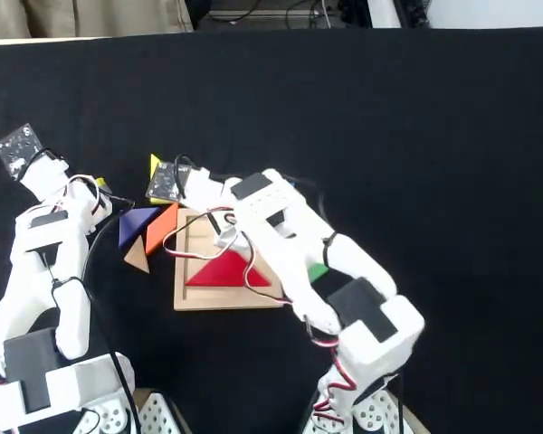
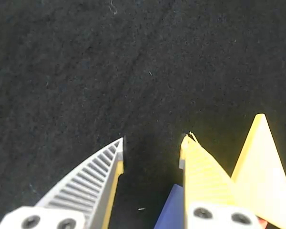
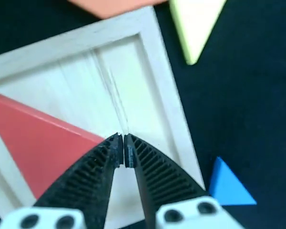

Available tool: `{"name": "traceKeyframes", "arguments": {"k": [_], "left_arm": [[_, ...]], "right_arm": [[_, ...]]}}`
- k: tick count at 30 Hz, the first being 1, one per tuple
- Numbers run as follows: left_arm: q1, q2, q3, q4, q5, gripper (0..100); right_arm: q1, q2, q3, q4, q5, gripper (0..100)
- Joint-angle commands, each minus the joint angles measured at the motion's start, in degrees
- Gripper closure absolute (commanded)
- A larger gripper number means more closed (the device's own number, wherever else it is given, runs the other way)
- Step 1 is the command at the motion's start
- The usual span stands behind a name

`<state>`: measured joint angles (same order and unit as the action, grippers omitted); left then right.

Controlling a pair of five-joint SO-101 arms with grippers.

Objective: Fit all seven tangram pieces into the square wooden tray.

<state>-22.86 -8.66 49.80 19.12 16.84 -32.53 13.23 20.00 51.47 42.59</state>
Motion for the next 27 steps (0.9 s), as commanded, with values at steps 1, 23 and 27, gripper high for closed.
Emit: {"name": "traceKeyframes", "arguments": {"k": [1, 23, 27], "left_arm": [[-0.4, -0.3, -3.4, -0.7, 0.2, 80], [-0.4, -0.3, -3.4, -0.7, 0.2, 80], [-0.4, -0.3, -3.4, -0.7, 0.2, 80]], "right_arm": [[0.4, 1.6, -1.2, -1.2, 0.4, 98.8], [-3.5, 2.9, -4.1, 13.3, 3.1, 98.8], [0.2, -2.8, -2.9, 13.3, 2.8, 98.8]]}}
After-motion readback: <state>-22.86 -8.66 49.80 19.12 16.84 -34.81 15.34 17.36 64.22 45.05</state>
